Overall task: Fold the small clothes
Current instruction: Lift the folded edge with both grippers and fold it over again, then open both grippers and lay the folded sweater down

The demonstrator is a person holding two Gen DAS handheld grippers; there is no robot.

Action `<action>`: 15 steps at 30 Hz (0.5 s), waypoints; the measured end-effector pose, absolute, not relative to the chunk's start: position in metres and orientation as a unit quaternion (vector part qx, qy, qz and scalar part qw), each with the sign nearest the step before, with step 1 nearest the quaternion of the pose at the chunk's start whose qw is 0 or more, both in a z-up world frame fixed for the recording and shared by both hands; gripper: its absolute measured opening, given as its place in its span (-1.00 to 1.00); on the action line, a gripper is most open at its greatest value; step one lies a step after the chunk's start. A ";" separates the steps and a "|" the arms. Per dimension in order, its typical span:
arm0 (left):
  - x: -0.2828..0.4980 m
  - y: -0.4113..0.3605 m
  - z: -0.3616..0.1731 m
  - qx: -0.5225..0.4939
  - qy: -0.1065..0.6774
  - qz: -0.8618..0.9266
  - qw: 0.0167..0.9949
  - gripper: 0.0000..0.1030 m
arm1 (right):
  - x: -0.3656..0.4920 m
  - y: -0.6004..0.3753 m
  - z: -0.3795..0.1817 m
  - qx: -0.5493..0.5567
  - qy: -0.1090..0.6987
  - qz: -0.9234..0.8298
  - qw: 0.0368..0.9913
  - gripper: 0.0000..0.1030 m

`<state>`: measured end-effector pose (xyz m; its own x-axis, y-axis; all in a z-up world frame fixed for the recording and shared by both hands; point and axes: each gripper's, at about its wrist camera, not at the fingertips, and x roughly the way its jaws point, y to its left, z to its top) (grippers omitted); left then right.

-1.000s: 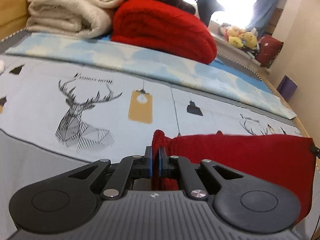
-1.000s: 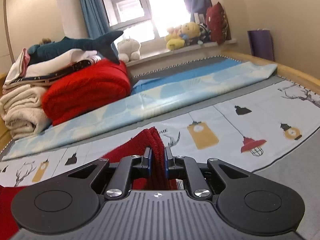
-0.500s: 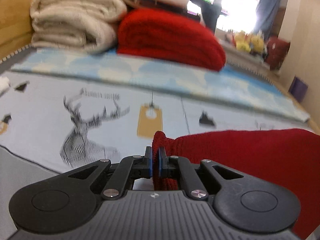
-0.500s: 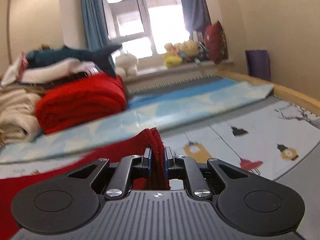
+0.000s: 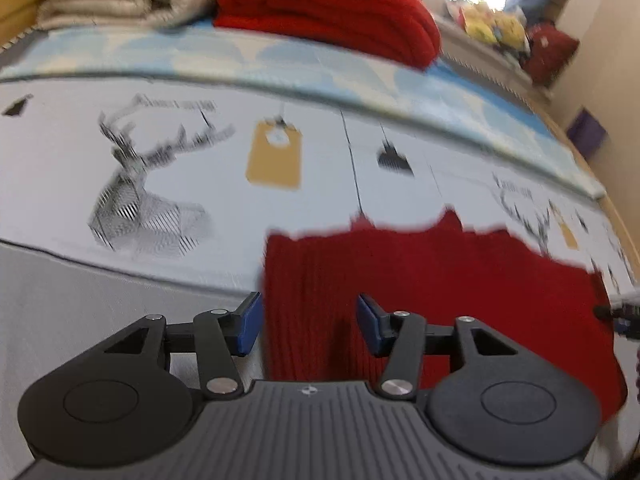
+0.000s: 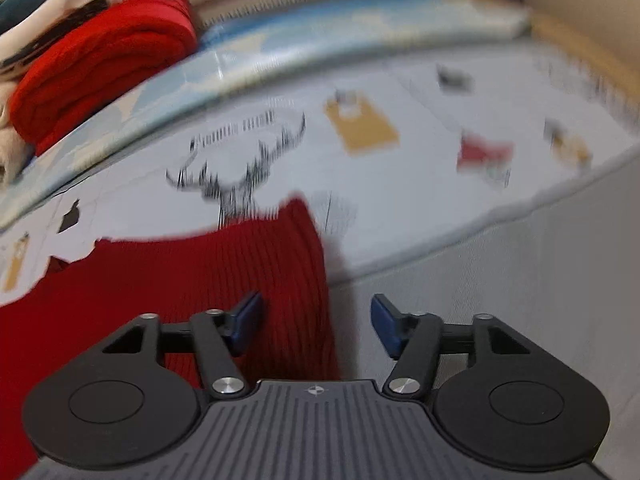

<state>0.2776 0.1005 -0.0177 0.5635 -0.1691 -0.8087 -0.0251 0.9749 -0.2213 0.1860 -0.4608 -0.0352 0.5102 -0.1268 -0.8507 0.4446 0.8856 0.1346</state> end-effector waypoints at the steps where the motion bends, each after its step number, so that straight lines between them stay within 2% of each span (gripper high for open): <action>1: 0.278 0.096 -0.025 -0.091 0.485 -0.044 0.868 0.10 | 0.182 -0.462 -0.037 0.186 0.468 -0.170 0.847 0.24; 2: 0.278 0.093 -0.035 -0.069 0.510 -0.034 0.857 0.11 | 0.181 -0.464 -0.039 0.198 0.468 -0.170 0.844 0.24; 4: 0.276 0.090 -0.052 -0.038 0.541 -0.010 0.840 0.30 | 0.177 -0.464 -0.039 0.206 0.466 -0.168 0.844 0.12; 5: 0.275 0.093 -0.051 -0.045 0.539 -0.004 0.841 0.30 | 0.177 -0.463 -0.039 0.205 0.464 -0.163 0.847 0.03; 6: 0.275 0.095 -0.047 -0.054 0.537 -0.003 0.842 0.27 | 0.175 -0.460 -0.037 0.202 0.460 -0.158 0.850 -0.17; 7: 0.272 0.096 -0.043 -0.060 0.533 0.001 0.844 0.26 | 0.176 -0.457 -0.036 0.195 0.457 -0.153 0.854 -0.29; 12: 0.252 0.094 -0.018 -0.059 0.496 -0.012 0.866 0.26 | 0.175 -0.444 -0.021 0.137 0.449 -0.160 0.868 -0.28; 15: 0.237 0.088 -0.005 -0.051 0.505 -0.033 0.861 0.26 | 0.164 -0.438 -0.006 0.121 0.435 -0.161 0.877 -0.24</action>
